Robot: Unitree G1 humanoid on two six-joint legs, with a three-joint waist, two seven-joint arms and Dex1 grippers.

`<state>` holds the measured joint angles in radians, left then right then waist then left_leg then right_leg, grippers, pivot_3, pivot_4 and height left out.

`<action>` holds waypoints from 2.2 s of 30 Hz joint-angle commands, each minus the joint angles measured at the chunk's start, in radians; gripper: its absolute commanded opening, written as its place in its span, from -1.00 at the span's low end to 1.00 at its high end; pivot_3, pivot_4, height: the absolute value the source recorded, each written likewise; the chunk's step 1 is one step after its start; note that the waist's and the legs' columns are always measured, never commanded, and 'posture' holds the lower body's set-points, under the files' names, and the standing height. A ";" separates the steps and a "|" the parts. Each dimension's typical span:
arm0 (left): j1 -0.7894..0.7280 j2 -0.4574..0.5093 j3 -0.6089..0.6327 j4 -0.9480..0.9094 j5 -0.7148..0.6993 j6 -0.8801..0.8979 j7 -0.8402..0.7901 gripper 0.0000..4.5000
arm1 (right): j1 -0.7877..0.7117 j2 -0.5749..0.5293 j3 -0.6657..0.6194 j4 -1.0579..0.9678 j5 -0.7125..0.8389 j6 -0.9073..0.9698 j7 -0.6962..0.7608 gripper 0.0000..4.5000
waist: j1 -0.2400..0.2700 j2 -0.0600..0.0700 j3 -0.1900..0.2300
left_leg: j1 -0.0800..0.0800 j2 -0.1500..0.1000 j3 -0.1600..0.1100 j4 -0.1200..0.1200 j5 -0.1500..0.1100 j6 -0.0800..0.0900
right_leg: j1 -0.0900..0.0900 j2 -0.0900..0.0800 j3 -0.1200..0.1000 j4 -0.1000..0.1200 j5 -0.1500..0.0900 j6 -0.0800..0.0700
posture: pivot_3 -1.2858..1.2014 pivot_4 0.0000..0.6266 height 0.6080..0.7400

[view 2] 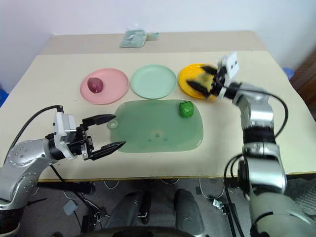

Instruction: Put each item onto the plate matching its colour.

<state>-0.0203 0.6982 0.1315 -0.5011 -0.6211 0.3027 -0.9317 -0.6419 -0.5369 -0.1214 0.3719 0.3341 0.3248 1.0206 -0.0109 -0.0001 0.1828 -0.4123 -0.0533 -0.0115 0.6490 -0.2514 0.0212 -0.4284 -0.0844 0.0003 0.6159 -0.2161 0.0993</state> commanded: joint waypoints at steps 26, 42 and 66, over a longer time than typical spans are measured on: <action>0.027 -0.013 0.017 0.012 0.016 -0.054 -0.025 1.00 | -0.121 0.204 0.099 0.107 -0.064 -0.132 -0.186 -0.14 | -0.011 0.000 0.000 | 0.002 0.000 0.002 0.000 0.000 0.000 | 0.000 0.000 0.001 0.001 -0.001 -0.003 | 0.03 -0.52 1.00; 0.161 -0.011 0.114 -0.167 0.007 0.016 0.129 1.00 | -0.567 0.459 0.064 0.852 -0.188 -0.544 -0.346 0.26 | -0.024 0.000 0.000 | 0.002 0.000 0.002 -0.003 0.001 -0.002 | -0.002 0.001 0.000 0.002 -0.001 -0.003 | 0.03 -0.52 1.00; 0.096 -0.147 0.018 -0.052 0.287 -0.009 0.436 1.00 | 0.198 0.064 -0.008 -0.268 -0.066 -0.200 -0.155 0.99 | 0.003 0.000 0.000 | 0.002 0.000 0.001 -0.002 0.000 -0.001 | -0.001 0.001 0.000 0.002 0.000 0.000 | 0.03 -0.52 1.00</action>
<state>0.0721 0.5424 0.1336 -0.5440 -0.3512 0.3338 -0.4822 -0.4927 -0.4383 -0.0964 0.2743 0.2246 0.0606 0.8622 -0.0078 0.0003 0.1826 -0.4101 -0.0532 -0.0103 0.6469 -0.2510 0.0201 -0.4291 -0.0835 0.0005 0.6180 -0.2160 0.0990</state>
